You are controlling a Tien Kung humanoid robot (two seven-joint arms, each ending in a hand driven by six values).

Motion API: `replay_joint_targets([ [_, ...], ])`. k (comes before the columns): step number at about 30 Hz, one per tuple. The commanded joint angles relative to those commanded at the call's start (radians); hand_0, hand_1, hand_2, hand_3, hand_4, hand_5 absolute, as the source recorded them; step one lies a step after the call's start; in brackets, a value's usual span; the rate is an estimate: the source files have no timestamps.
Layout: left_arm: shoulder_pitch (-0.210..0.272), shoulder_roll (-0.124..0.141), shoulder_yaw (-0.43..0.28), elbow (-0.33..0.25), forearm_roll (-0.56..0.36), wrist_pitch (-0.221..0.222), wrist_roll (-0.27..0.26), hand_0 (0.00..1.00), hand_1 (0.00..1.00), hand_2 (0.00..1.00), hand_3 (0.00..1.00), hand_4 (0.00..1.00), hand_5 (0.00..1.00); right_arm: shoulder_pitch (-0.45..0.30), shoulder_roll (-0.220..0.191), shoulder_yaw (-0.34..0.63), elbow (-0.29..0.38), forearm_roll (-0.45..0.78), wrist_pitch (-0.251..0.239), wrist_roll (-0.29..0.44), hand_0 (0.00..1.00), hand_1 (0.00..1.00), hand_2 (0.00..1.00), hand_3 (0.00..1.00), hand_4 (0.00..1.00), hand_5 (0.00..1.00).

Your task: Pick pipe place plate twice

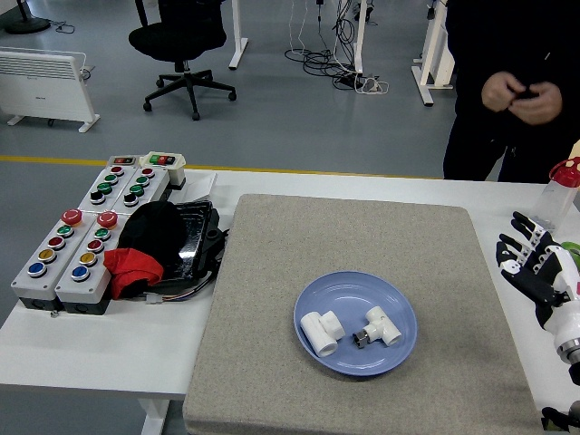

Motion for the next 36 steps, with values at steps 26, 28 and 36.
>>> replay_joint_targets([
  [26,0.004,-0.001,-0.001,0.001,0.0,-0.002,-0.004,0.714,0.74,0.723,0.655,0.399,0.998,-0.076,-0.007,0.069,-0.014,0.191,0.114,-0.051,0.709,0.689,0.763,0.77,0.533,0.517],
  [28,0.003,-0.001,0.0,0.001,-0.002,-0.001,-0.004,0.714,0.74,0.723,0.655,0.399,0.998,-0.075,-0.006,0.069,-0.017,0.193,0.12,-0.05,0.709,0.689,0.763,0.77,0.533,0.517],
  [36,0.001,-0.001,-0.002,0.001,0.0,-0.002,-0.003,0.714,0.74,0.722,0.654,0.399,0.998,-0.073,-0.003,0.074,-0.039,0.216,0.162,-0.053,0.715,0.687,0.747,0.757,0.528,0.567],
])
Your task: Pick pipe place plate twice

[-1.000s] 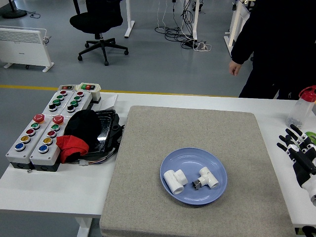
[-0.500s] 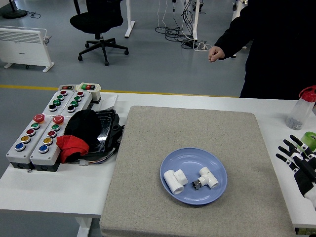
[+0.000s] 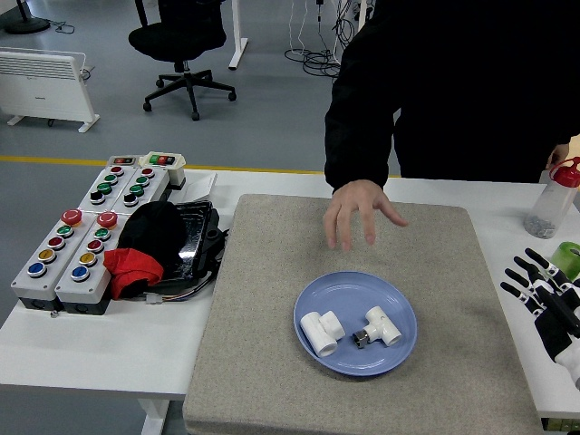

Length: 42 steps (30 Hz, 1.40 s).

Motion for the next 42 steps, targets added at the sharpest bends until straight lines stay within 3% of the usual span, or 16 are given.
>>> replay_joint_targets([
  [18,-0.003,0.0,0.001,0.0,0.001,-0.001,-0.001,0.713,0.74,0.722,0.655,0.399,0.998,0.0,0.001,0.019,-0.028,0.033,0.084,-0.007,0.721,0.691,0.742,0.746,0.534,0.647],
  [35,-0.003,0.0,0.002,0.0,0.002,-0.002,0.0,0.712,0.74,0.721,0.654,0.399,0.998,-0.001,0.003,0.02,-0.051,0.028,0.074,0.024,0.74,0.706,0.745,0.741,0.537,0.676],
  [36,-0.004,0.0,0.002,0.0,0.002,-0.002,0.0,0.713,0.74,0.721,0.655,0.399,0.998,-0.002,0.003,0.02,-0.053,0.028,0.07,0.029,0.798,0.758,0.796,0.754,0.548,0.714],
  [42,-0.004,0.0,0.002,0.0,0.003,-0.003,0.0,0.713,0.74,0.721,0.655,0.399,0.998,-0.003,0.005,0.022,-0.065,0.032,0.064,0.05,0.798,0.758,0.796,0.754,0.548,0.714],
])
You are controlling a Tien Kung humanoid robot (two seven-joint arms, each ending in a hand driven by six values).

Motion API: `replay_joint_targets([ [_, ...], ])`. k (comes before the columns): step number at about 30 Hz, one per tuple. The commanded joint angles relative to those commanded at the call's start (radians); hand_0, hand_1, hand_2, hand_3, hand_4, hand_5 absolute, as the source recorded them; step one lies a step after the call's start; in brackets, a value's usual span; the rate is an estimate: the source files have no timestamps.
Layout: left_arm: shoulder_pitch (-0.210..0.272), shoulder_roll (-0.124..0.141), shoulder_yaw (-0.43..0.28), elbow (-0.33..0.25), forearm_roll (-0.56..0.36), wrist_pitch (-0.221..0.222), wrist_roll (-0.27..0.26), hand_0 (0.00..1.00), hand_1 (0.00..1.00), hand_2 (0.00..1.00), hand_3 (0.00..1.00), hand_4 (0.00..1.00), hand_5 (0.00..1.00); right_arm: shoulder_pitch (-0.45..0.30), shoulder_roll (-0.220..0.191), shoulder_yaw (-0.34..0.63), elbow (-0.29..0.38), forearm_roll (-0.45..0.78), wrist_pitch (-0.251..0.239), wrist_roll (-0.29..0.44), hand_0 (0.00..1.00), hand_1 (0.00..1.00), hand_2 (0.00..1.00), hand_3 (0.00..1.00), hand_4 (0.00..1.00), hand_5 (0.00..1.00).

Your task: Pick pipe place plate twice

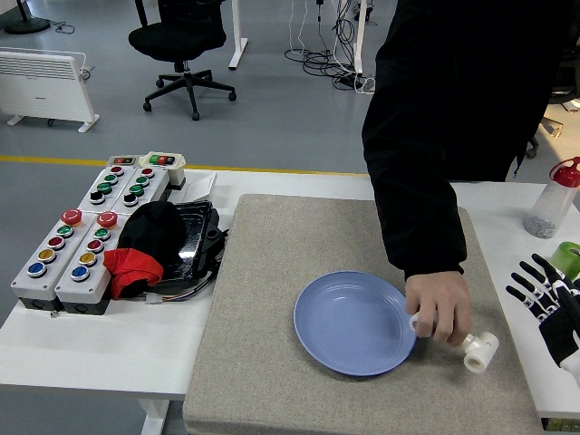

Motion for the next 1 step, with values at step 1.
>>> replay_joint_targets([
  [1,0.0,0.0,-0.001,0.0,0.001,0.0,0.0,0.713,0.74,0.721,0.655,0.399,0.998,0.0,0.0,0.0,-0.002,0.001,0.003,0.002,0.798,0.758,0.796,0.754,0.548,0.714],
])
